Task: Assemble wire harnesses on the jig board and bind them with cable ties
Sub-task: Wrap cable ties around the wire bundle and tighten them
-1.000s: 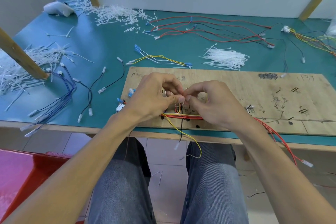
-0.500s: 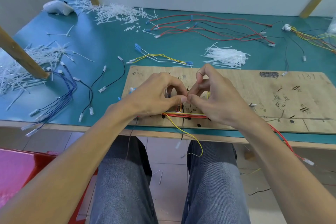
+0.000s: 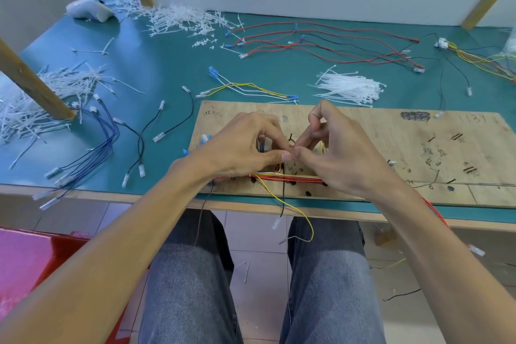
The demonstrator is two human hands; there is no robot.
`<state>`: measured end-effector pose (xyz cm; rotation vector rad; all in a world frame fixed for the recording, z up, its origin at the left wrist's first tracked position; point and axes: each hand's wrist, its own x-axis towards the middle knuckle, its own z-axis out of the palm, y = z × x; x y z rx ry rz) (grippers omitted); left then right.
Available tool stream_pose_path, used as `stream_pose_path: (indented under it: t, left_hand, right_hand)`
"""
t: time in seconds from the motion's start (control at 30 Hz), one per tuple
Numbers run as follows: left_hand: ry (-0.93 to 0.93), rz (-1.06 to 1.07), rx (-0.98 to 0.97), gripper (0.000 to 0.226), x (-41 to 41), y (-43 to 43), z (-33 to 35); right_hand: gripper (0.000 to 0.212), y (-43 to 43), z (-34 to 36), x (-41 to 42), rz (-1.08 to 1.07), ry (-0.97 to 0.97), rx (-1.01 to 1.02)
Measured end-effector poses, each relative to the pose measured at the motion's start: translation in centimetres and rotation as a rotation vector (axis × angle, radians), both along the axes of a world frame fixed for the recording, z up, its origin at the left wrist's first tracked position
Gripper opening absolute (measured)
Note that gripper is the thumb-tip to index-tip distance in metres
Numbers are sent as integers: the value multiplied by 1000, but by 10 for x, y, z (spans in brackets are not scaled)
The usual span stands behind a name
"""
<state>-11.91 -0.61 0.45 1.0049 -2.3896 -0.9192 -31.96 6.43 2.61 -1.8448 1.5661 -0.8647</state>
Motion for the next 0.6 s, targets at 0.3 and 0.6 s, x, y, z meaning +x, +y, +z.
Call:
stream_pose_path:
  t: [0.3,0.6]
  left_hand:
    - [-85,-39,-98,8,5,-2,4]
    - [-64,-86,-96,6,2,-4,2]
  right_hand:
    - [42,-9,27,0,97,23,-75]
    - [38,-11,29,7,227,9,-31]
